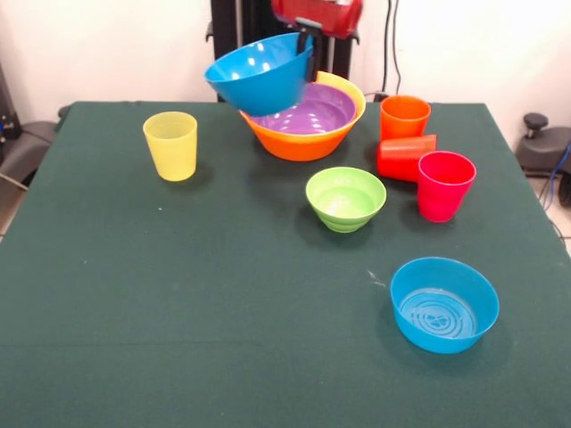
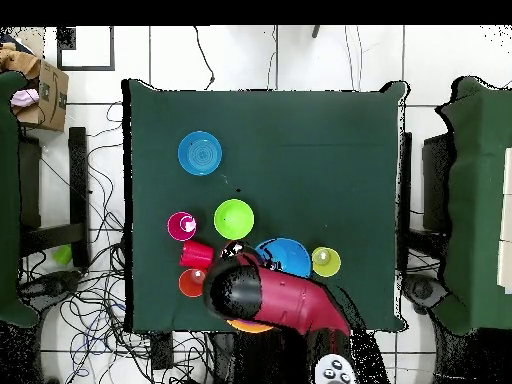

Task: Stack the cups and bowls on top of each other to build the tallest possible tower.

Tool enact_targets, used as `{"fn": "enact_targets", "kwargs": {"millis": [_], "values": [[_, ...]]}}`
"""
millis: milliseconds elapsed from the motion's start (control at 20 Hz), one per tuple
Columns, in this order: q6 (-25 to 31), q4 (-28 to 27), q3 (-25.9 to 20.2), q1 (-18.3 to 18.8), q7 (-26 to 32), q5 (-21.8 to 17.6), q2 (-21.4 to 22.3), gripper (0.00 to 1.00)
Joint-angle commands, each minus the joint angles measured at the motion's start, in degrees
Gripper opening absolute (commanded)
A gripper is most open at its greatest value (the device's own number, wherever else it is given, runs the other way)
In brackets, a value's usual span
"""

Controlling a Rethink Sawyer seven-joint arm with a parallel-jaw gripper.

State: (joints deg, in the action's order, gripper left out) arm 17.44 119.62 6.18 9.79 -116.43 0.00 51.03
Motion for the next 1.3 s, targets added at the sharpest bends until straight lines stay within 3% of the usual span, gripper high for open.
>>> {"fn": "enact_targets", "kwargs": {"millis": [50, 350, 650, 850, 1150, 1300], "values": [[0.35, 3.36, 0.27, -5.21, -15.53, 4.93, -1.85, 0.00], [-1.75, 2.98, 0.60, -5.89, -15.44, 5.41, -3.97, 0.00], [-4.92, 2.06, 0.21, -1.02, -11.14, 0.97, -6.44, 0.00], [-3.60, -0.21, 2.47, 0.61, -8.33, -1.83, -6.90, 0.00], [-6.04, -0.99, 1.92, 2.01, -8.58, -2.98, -9.57, 0.00], [-6.33, -0.03, 1.38, 0.37, -11.02, -1.57, -9.89, 0.00]]}}
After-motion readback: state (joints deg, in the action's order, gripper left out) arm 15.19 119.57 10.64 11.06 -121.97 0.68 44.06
